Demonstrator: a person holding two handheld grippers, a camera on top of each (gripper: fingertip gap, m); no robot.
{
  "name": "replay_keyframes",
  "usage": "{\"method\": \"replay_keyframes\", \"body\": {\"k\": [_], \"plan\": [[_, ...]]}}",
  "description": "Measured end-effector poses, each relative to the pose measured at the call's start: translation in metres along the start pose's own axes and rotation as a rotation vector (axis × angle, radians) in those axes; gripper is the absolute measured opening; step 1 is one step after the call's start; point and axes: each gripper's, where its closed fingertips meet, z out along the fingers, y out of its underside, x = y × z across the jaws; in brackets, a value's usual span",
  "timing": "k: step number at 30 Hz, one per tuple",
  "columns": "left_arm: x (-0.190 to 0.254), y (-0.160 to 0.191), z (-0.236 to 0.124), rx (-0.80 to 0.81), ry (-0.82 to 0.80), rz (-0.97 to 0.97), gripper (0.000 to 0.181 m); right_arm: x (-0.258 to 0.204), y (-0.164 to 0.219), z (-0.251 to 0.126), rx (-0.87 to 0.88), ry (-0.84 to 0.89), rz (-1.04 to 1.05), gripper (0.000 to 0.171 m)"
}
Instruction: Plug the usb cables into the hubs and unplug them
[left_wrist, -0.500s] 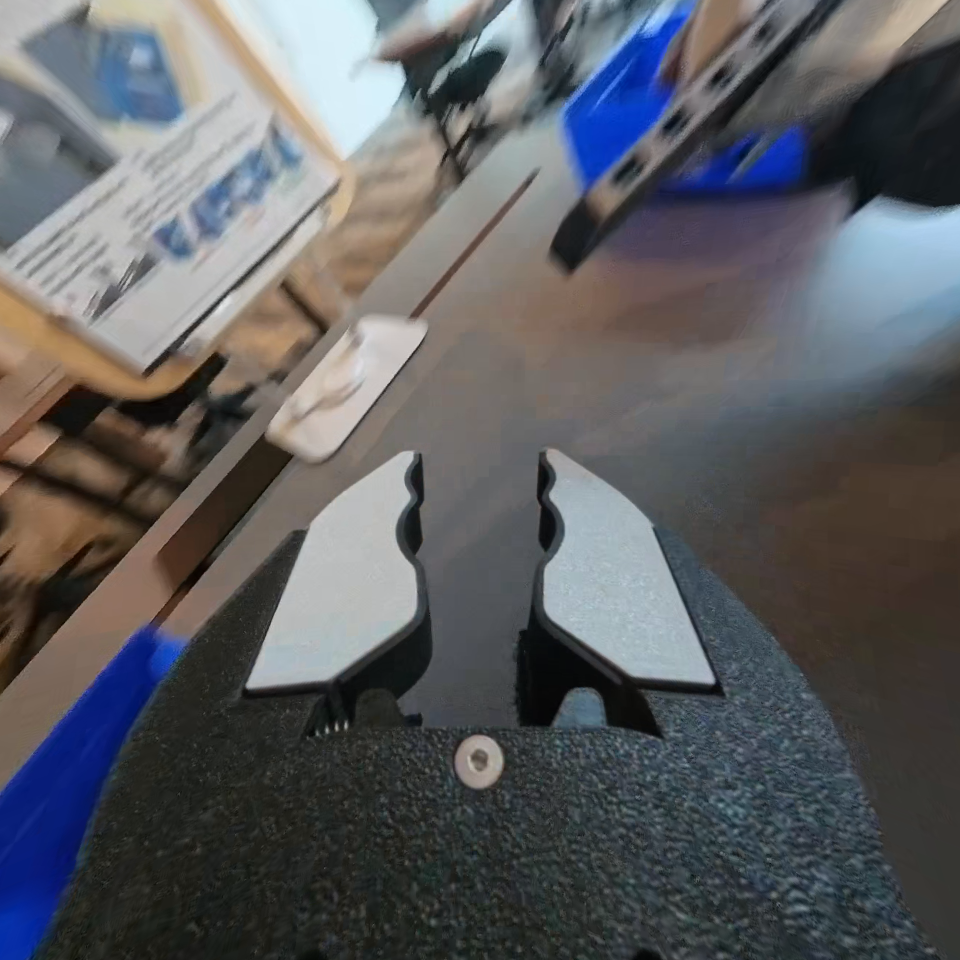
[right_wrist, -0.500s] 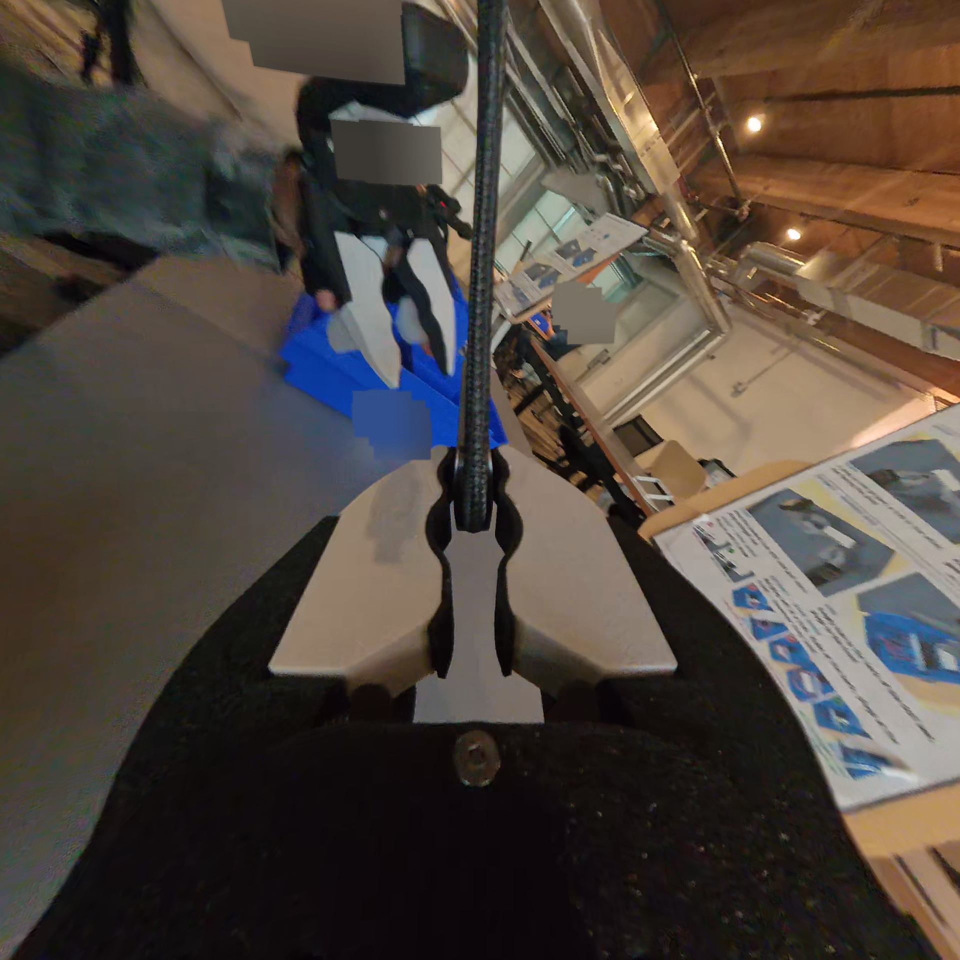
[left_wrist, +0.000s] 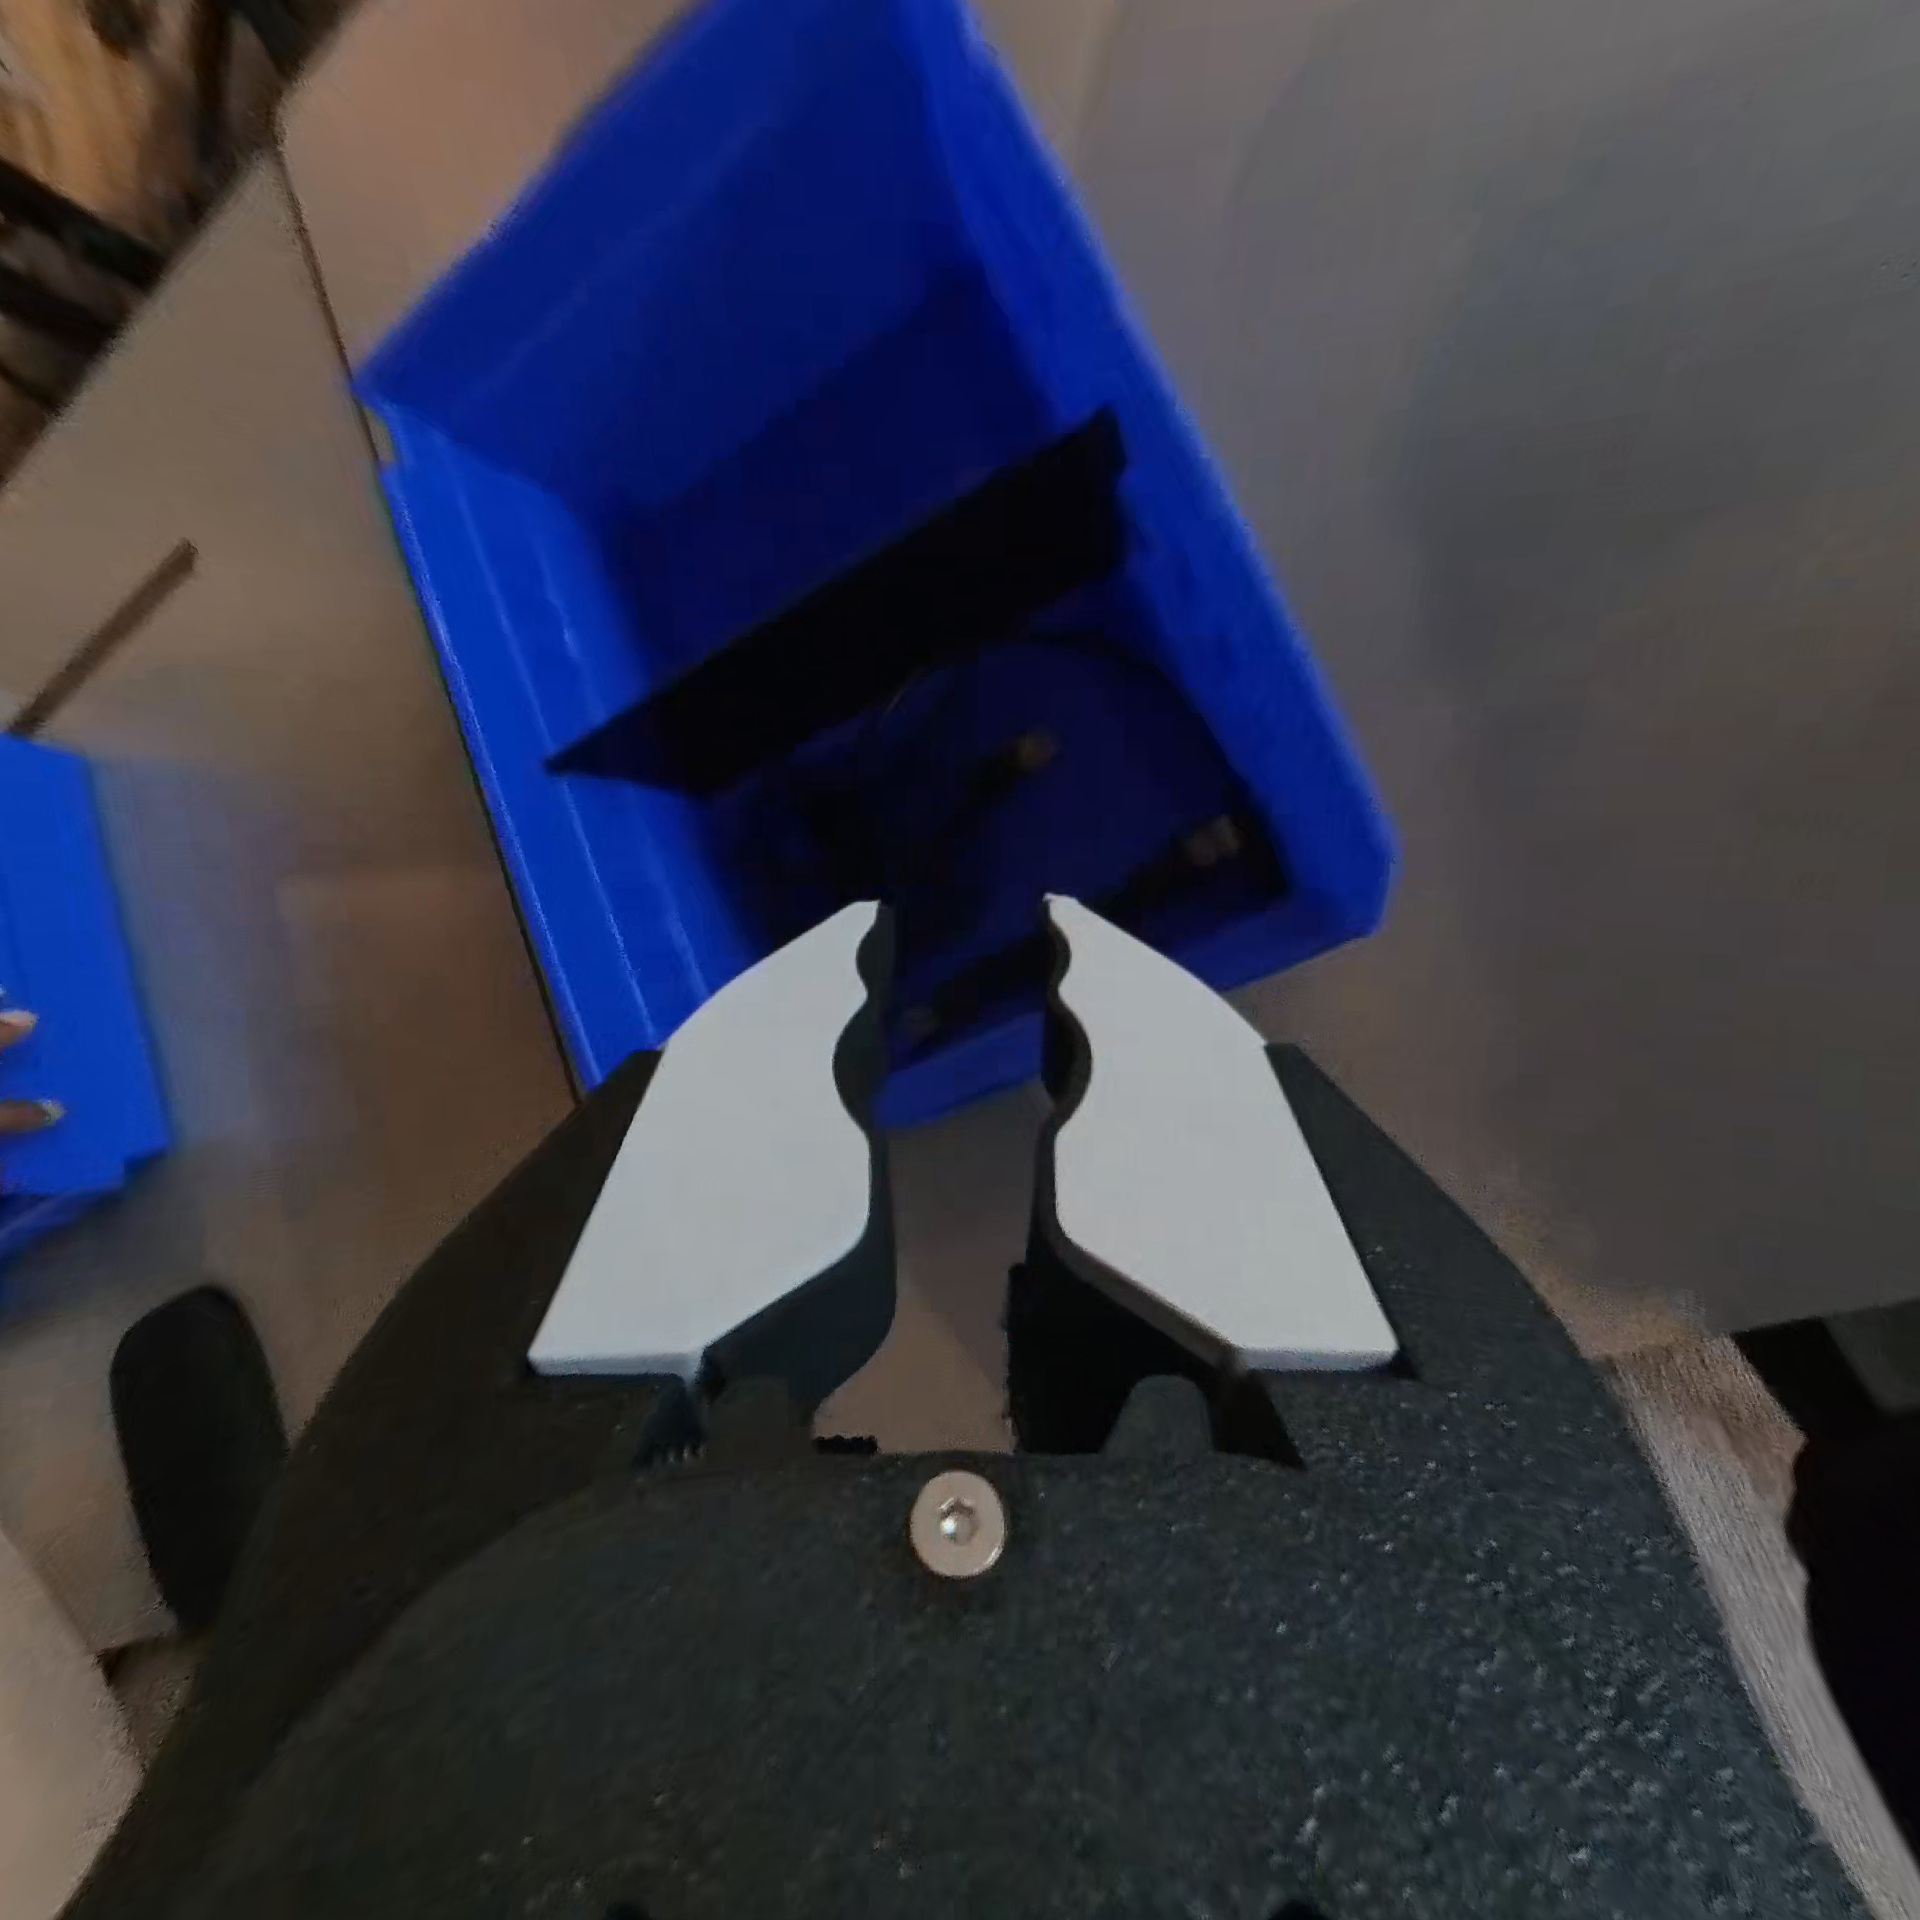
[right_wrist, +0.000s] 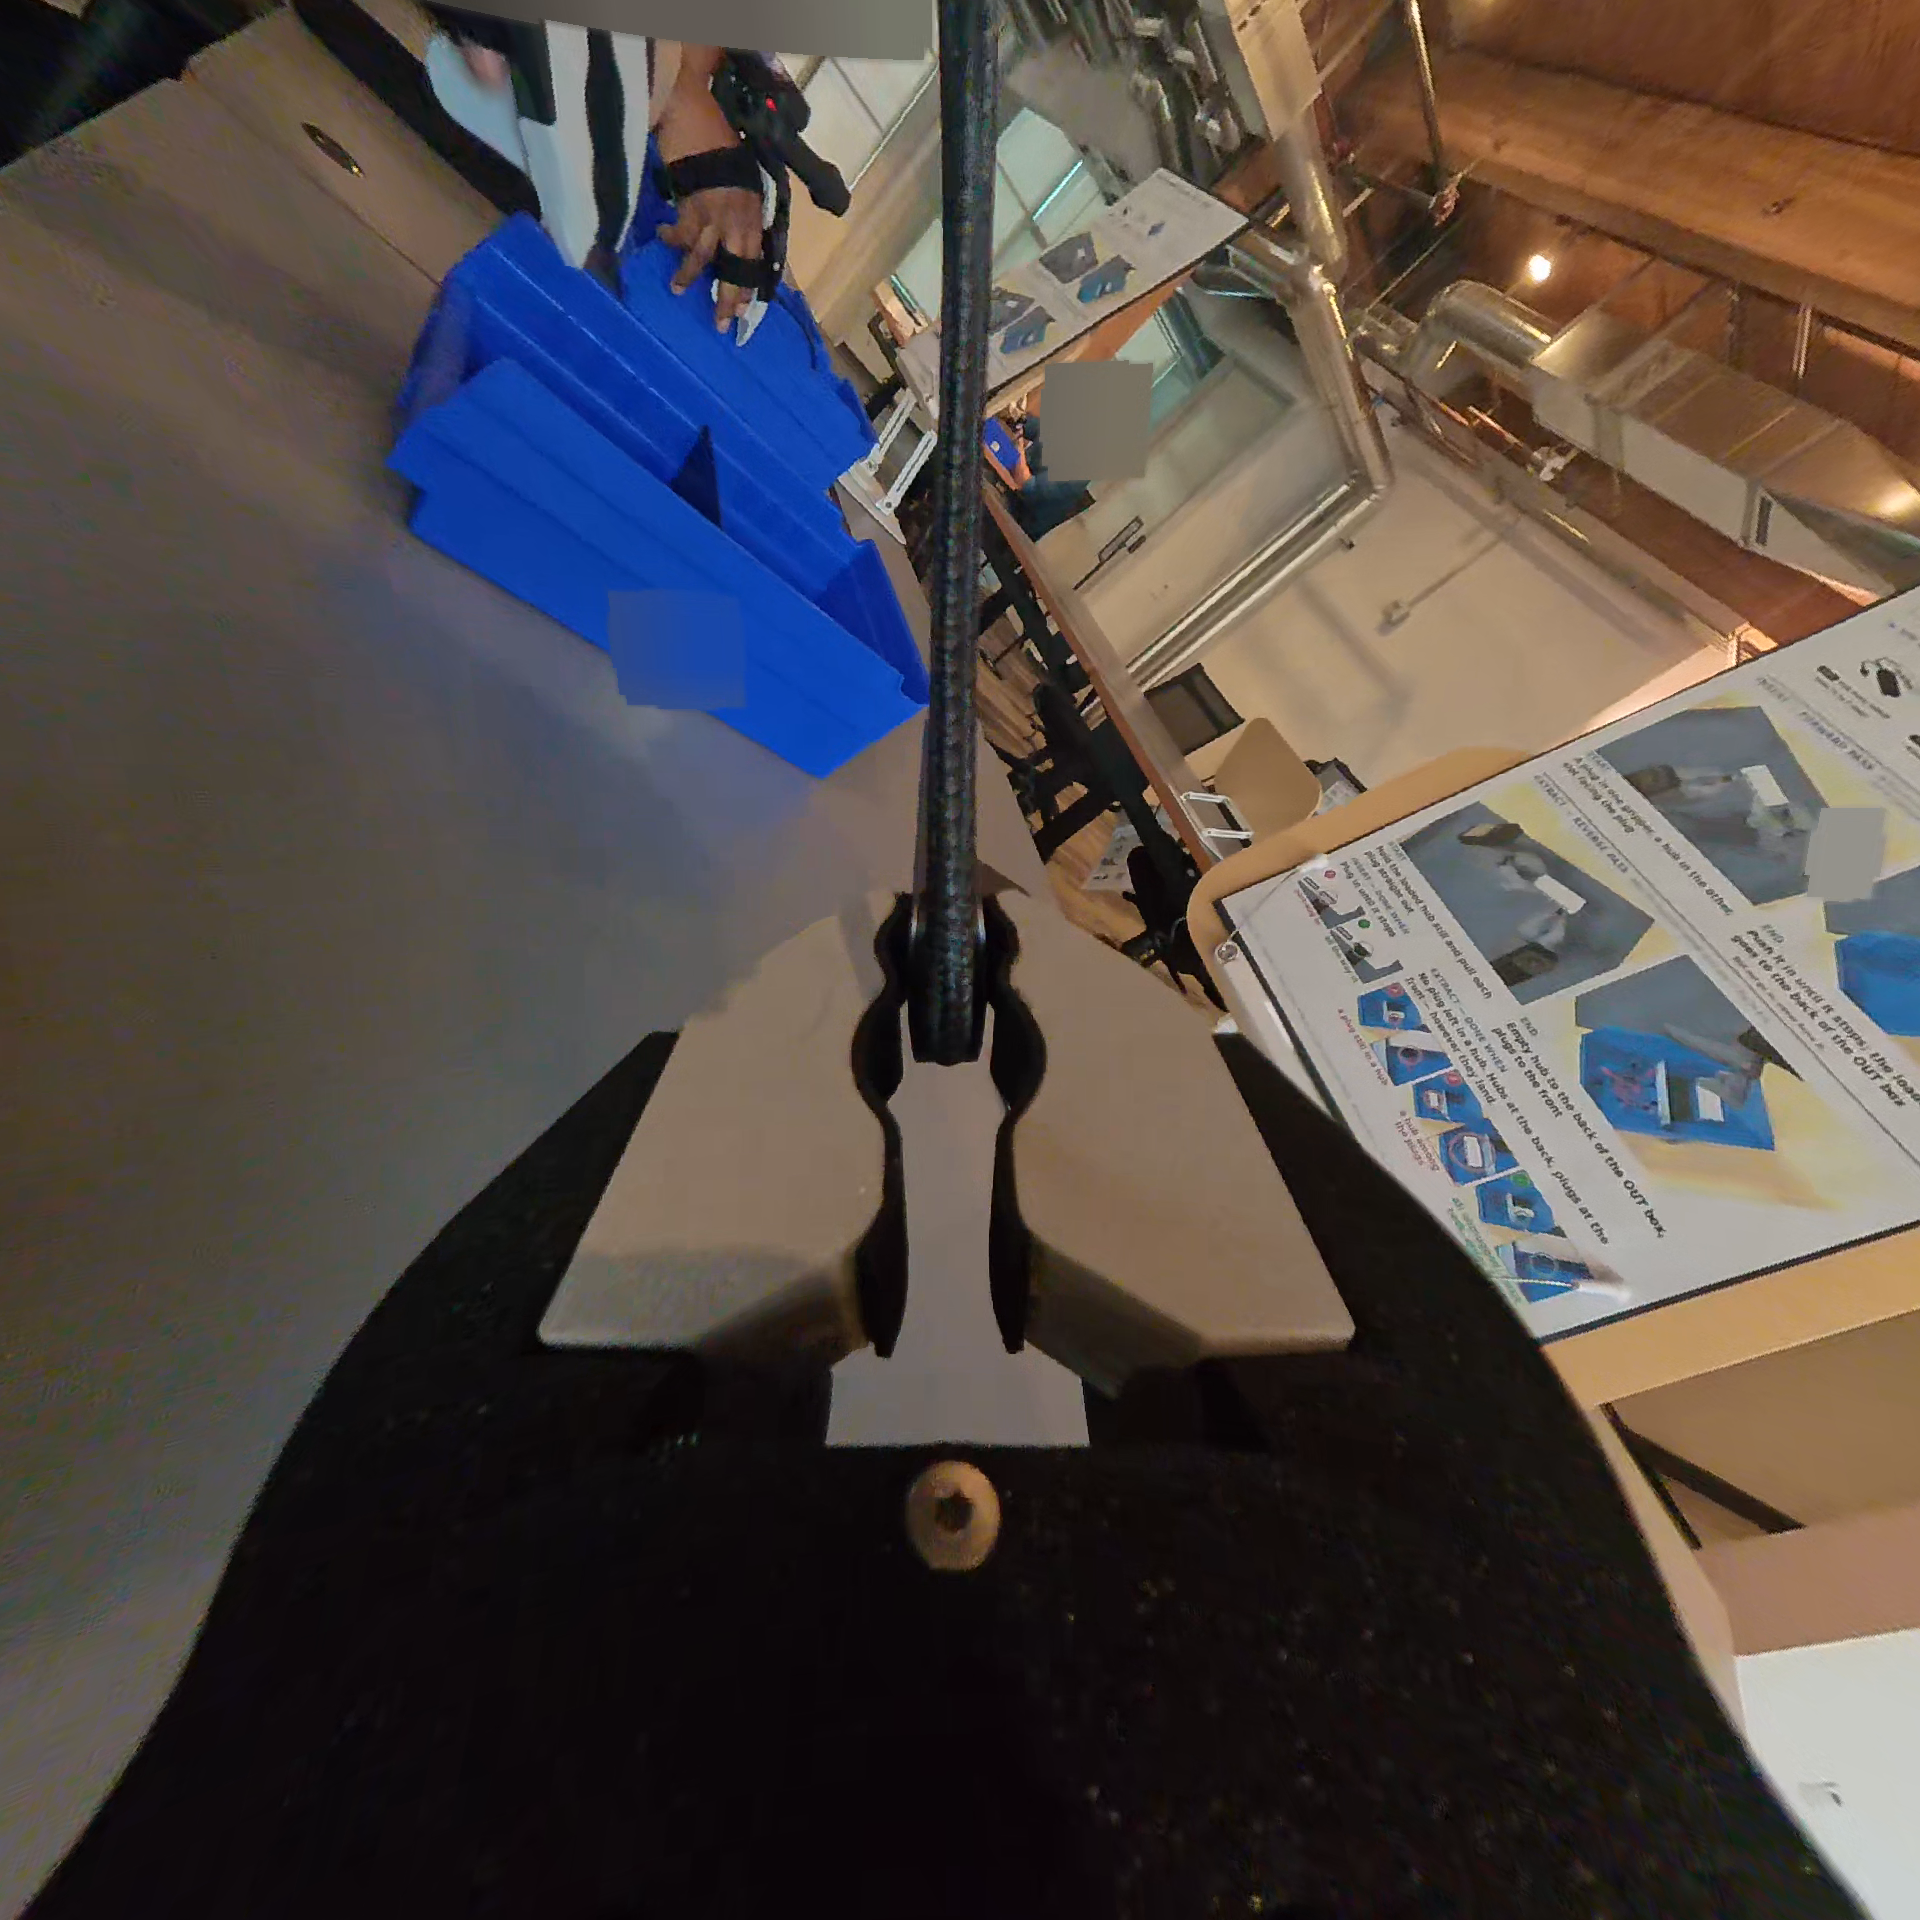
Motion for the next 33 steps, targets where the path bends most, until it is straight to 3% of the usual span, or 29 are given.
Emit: {"method": "replay_keyframes", "body": {"k": [6, 13, 22, 26, 29, 31, 33], "plan": [[-0.043, 0.040, 0.043, -0.233, 0.022, 0.052, 0.019, 0.001, 0.008, -0.001, -0.022, 0.004, 0.014, 0.011], [-0.034, 0.072, 0.090, -0.462, 0.137, 0.173, 0.025, 0.000, 0.015, 0.000, -0.038, -0.006, 0.030, 0.011], [-0.043, 0.088, 0.120, -0.563, 0.082, 0.216, 0.019, 0.001, 0.016, -0.002, -0.030, -0.010, 0.054, 0.011], [-0.042, 0.090, 0.122, -0.611, 0.139, 0.208, 0.028, 0.001, 0.014, -0.003, -0.026, -0.009, 0.057, 0.011], [-0.032, 0.089, 0.119, -0.657, 0.229, 0.199, 0.051, 0.002, 0.014, -0.004, -0.027, -0.005, 0.057, 0.011], [-0.031, 0.089, 0.123, -0.678, 0.244, 0.233, 0.041, 0.002, 0.012, -0.004, -0.020, -0.004, 0.059, 0.011], [-0.035, 0.095, 0.131, -0.707, 0.204, 0.269, 0.016, 0.003, 0.011, -0.005, -0.019, 0.000, 0.056, 0.011]]}}
